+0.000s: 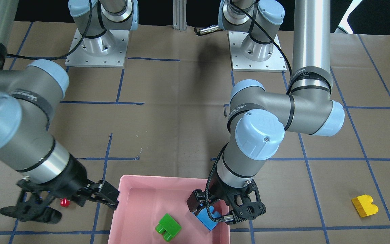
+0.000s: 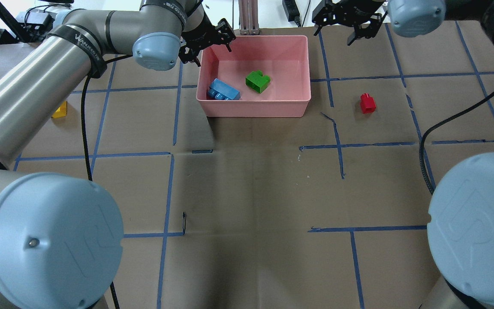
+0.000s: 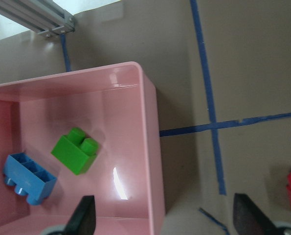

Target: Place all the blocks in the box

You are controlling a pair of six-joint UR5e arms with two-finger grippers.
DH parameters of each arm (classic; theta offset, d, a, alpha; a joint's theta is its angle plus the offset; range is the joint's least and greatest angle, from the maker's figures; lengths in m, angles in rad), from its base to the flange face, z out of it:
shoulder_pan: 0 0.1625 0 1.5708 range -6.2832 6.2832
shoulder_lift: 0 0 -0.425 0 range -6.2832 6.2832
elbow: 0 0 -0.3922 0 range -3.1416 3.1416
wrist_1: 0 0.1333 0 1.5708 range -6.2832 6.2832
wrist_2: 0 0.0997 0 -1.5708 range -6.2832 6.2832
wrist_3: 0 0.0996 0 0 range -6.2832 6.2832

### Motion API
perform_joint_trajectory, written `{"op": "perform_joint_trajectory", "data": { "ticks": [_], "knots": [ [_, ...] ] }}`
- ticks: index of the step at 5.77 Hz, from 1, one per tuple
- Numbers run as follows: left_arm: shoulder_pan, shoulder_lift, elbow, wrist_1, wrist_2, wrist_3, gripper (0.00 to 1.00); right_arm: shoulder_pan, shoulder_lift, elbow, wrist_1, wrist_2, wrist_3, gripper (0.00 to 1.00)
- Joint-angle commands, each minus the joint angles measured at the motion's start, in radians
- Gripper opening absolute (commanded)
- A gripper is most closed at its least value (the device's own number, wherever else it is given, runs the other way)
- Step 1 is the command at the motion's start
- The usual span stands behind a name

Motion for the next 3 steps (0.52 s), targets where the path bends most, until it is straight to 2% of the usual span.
{"op": "perform_joint_trajectory", "data": {
  "ticks": [1, 2, 3],
  "knots": [
    [0.133, 0.048, 0.005, -0.074, -0.001, 0.221, 1.00, -0.032, -0.011, 0.061, 0.003, -0.139, -0.198, 1.00],
    [0.239, 0.074, 0.003, -0.129, -0.002, 0.418, 1.00, -0.032, -0.016, 0.125, -0.038, -0.167, -0.213, 0.99],
    [0.345, 0.072, 0.003, -0.146, -0.001, 0.586, 1.00, -0.031, -0.019, 0.200, -0.152, -0.304, -0.268, 0.98]
  ]
}}
